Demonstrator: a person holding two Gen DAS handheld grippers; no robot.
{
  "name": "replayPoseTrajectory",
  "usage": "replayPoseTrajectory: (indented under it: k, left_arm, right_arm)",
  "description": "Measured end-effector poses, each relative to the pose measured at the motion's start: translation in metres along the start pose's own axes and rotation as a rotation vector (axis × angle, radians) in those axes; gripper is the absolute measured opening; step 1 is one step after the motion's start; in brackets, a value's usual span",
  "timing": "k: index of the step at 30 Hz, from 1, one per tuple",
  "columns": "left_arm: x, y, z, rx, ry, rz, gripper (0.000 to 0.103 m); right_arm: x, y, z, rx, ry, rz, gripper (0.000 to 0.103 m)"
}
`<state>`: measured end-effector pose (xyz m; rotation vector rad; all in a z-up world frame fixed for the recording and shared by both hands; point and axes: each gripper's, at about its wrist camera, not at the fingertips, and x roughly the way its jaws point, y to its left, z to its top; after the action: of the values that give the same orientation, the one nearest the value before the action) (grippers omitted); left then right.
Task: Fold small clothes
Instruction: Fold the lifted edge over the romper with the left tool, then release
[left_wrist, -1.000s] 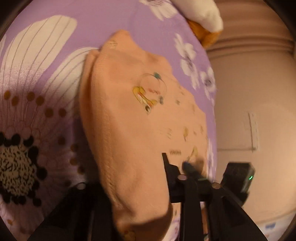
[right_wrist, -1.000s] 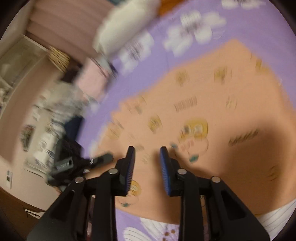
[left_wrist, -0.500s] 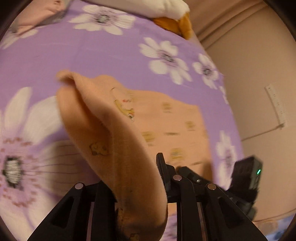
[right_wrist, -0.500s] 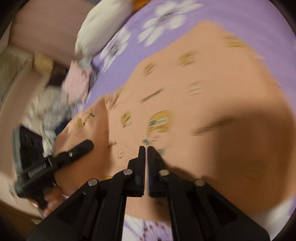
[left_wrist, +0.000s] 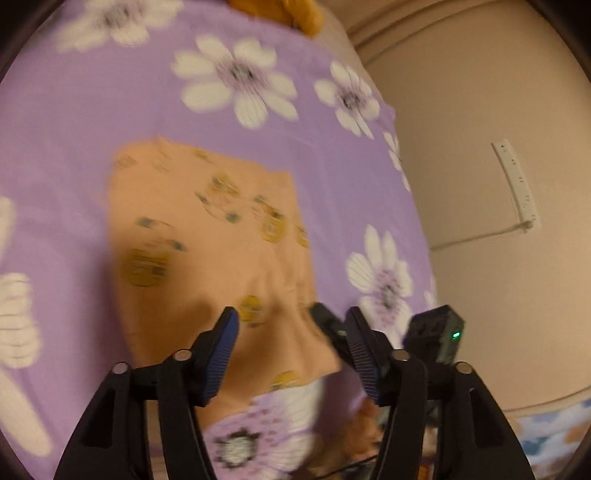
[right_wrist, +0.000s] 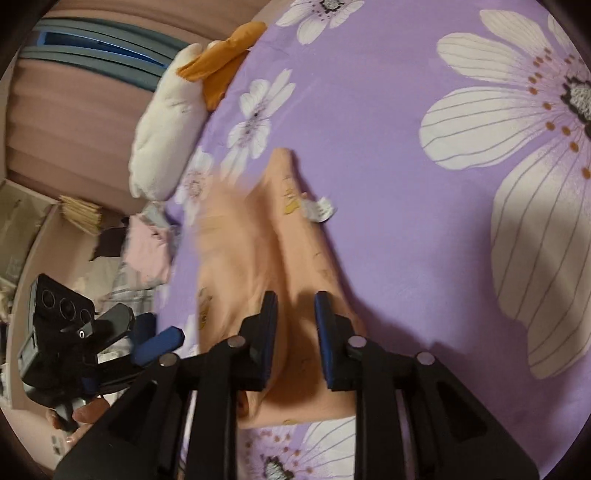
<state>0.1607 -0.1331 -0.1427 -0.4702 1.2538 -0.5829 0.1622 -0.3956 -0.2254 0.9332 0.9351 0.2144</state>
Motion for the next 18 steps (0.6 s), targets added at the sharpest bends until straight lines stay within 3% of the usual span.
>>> replayPoseTrajectory:
  k: [3,4,6,8,10,11,13,16,18]
  left_arm:
    - [-0.019,0.023,-0.021,-0.022,-0.085,0.094,0.065]
    - [-0.02,0.033,-0.031,-0.026,-0.107,0.114,0.065]
    - [-0.017,0.049,-0.048,-0.036,-0.121,0.111,0.065]
    - [-0.007,0.067,-0.072,-0.046,-0.09,0.054,0.065]
    - [0.009,0.066,-0.078,-0.023,-0.04,0.046,0.065]
    - [0.013,0.065,-0.08,-0.009,-0.021,0.081,0.065]
    - [0.013,0.058,-0.08,0.055,-0.064,0.128,0.065]
    - [0.008,0.056,-0.081,0.026,-0.122,0.027,0.065]
    - [0.011,0.059,-0.084,0.001,-0.096,-0.021,0.065]
  right_arm:
    - [-0.002,-0.013,0.001,0.077,0.049,0.108,0.045]
    - [-0.005,-0.018,0.0,0.121,0.052,0.157,0.046]
    - [-0.009,-0.027,-0.002,0.198,0.047,0.232,0.051]
    - [-0.013,-0.029,-0.002,0.233,0.031,0.3,0.057]
    - [-0.012,-0.019,-0.002,0.2,0.047,0.276,0.058]
    - [-0.009,-0.014,-0.002,0.181,0.057,0.252,0.058]
    - [-0.002,-0.006,-0.005,0.154,0.081,0.221,0.058]
    - [0.004,-0.007,-0.009,0.163,0.079,0.23,0.058]
    - [0.011,-0.003,-0.008,0.151,0.094,0.224,0.057]
